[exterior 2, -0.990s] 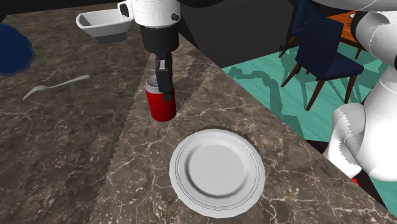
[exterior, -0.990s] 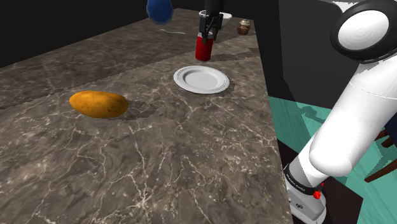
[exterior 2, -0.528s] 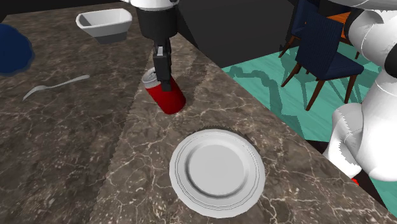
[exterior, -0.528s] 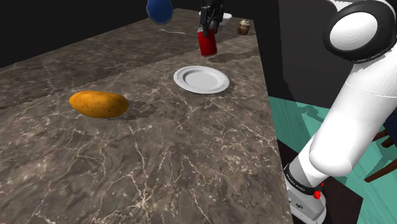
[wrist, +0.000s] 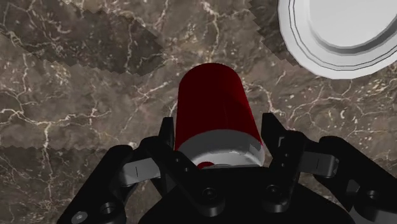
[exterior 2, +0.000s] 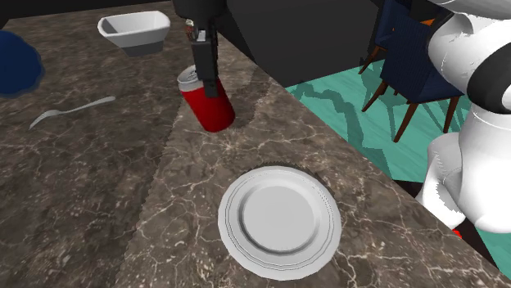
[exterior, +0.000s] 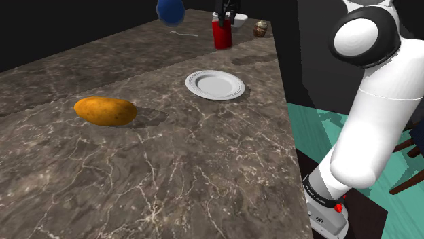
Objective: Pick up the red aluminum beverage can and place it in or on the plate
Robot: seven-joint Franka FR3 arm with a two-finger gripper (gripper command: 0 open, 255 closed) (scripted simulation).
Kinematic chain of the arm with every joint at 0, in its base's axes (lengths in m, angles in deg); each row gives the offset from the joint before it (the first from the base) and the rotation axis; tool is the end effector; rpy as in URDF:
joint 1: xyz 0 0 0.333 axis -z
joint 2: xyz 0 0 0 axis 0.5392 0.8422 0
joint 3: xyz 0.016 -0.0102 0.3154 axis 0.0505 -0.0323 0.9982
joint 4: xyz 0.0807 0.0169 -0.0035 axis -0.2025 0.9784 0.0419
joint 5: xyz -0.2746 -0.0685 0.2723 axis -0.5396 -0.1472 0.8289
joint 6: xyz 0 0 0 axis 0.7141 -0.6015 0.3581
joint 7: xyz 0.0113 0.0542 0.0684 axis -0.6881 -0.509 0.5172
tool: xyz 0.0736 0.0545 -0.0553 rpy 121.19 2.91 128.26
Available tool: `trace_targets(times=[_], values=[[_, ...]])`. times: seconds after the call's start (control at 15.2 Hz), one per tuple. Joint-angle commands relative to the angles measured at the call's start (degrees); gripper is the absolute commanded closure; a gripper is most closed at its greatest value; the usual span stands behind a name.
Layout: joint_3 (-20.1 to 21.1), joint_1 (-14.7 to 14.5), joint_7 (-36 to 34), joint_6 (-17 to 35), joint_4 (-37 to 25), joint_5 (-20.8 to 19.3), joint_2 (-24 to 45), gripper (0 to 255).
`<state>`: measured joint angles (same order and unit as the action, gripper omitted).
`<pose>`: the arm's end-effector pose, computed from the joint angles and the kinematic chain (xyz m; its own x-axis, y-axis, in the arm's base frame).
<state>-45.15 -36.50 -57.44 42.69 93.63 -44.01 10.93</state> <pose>0.5839 0.0334 0.7112 0.9687 0.2484 0.0006 0.2484 -0.9687 0.0020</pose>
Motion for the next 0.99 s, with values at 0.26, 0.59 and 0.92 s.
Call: trace_targets(times=[0.26,0.59,0.92], values=[[1.1,-2.2,-3.1,-2.0,1.7,-0.3,-3.7,255],[3.4,-5.4,-8.7,-0.7,11.4,-0.3,-12.0,255],[6.3,-8.4,-14.7,-0.9,17.2,0.2,-18.1,255]])
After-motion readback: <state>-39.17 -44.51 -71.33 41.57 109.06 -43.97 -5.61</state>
